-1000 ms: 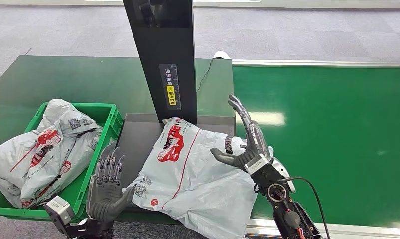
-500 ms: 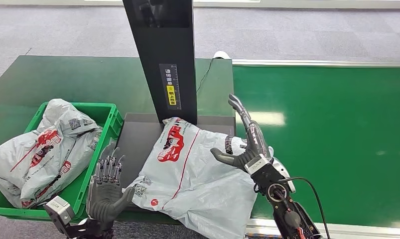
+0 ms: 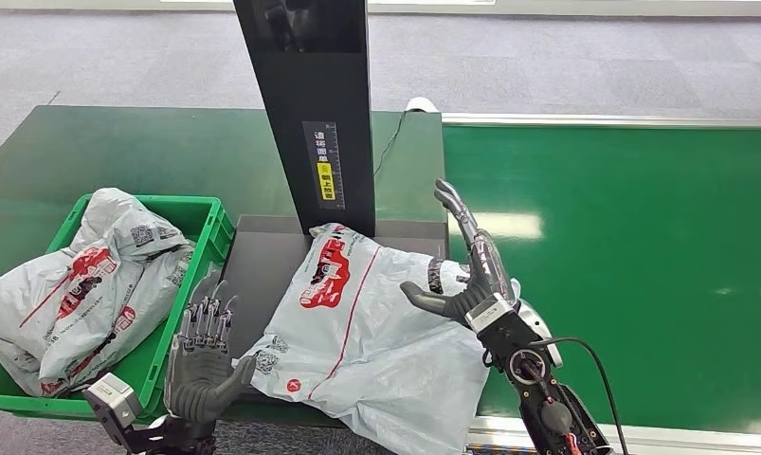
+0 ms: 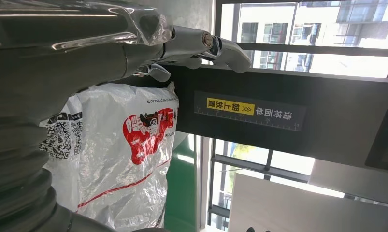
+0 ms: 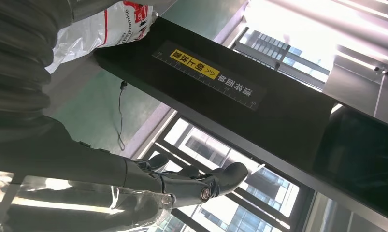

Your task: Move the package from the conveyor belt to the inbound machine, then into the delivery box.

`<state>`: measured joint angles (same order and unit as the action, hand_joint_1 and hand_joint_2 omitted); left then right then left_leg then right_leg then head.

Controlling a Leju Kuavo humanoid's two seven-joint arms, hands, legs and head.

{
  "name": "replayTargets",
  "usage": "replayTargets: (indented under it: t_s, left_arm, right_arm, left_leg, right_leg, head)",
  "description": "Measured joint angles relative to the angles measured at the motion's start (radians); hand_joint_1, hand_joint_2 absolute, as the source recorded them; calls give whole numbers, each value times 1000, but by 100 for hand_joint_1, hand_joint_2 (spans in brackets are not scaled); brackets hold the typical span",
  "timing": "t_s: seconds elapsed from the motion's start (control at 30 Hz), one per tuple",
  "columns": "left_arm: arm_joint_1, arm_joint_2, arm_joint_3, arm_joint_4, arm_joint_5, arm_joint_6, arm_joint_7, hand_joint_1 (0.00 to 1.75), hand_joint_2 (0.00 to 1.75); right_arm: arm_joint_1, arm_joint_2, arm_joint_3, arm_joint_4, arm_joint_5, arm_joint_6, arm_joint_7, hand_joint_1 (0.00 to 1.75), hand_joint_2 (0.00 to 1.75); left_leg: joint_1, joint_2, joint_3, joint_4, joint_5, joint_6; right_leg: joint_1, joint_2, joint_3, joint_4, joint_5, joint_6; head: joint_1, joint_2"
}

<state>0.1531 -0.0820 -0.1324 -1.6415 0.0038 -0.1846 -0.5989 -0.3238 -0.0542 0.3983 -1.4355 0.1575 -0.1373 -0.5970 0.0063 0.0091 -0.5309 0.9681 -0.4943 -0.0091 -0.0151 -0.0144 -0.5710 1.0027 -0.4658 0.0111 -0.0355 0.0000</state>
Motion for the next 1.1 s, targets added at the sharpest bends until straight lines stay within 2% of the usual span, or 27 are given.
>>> replayTargets:
  t_s: [0.13, 0.2, 0.23, 0.33, 0.4, 0.53, 0.97, 1.03, 1.1]
  left_arm:
    - [0, 0, 0, 0, 0, 0, 0, 0, 175]
    - [1, 0, 0, 0, -4, -7, 13, 0, 175]
    - [2, 0, 0, -1, -9, -14, 24, 0, 175]
    - [13, 0, -4, -10, -20, -34, 51, 0, 175]
    - [21, 0, -6, -16, -23, -38, 56, 0, 175]
    - [27, 0, -8, -19, -30, -39, 61, 0, 175]
    - [36, -1, -12, -21, -85, 0, 61, 0, 175]
    - [36, -1, -15, -21, -124, 36, 67, 0, 175]
    - [36, 2, -28, -21, -263, 140, 100, 0, 175]
  right_arm:
    - [0, 0, 0, 0, -1, 1, 2, 0, 175]
    - [-3, 0, 0, 6, -48, 44, 48, 0, 175]
    - [-11, 0, 1, 20, -113, 92, 113, 0, 175]
    - [-47, -4, 8, 108, -353, 227, 381, 0, 175]
    - [-62, -7, 13, 164, -410, 249, 442, 0, 175]
    - [-80, -11, 22, 220, -420, 255, 416, 0, 175]
    - [-84, -18, 39, 256, -427, 245, 414, 0, 175]
    - [-84, -19, 40, 258, -427, 245, 415, 0, 175]
    - [-83, -21, 41, 259, -427, 243, 416, 0, 175]
  left_leg:
    - [0, 0, 0, 0, 0, 0]
    - [0, 0, 0, 0, 0, 0]
    - [0, 1, 0, 0, 0, 0]
    - [0, 1, 0, 0, 0, 0]
    - [0, -1, 0, 0, 0, 0]
    - [0, -2, 0, 0, 0, 0]
    - [0, -2, 0, 0, 0, 0]
    - [0, -2, 0, 0, 0, 0]
    - [0, -2, 0, 0, 0, 0]
  right_leg:
    - [0, 0, 0, 0, 0, 0]
    - [0, 0, 0, 0, 0, 0]
    - [0, 0, 0, 0, 0, 0]
    - [0, 0, 0, 0, 0, 0]
    - [0, -2, 1, 0, 0, 0]
    - [0, -2, 0, 0, 0, 0]
    - [0, -2, 0, 0, 0, 0]
    - [0, -2, 0, 0, 0, 0]
    - [0, -2, 0, 0, 0, 0]
  head:
    - [0, 0]
    - [0, 0]
    - [0, 0]
    - [0, 0]
    - [0, 0]
    - [0, 0]
    - [0, 0]
    - [0, 0]
    - [0, 0]
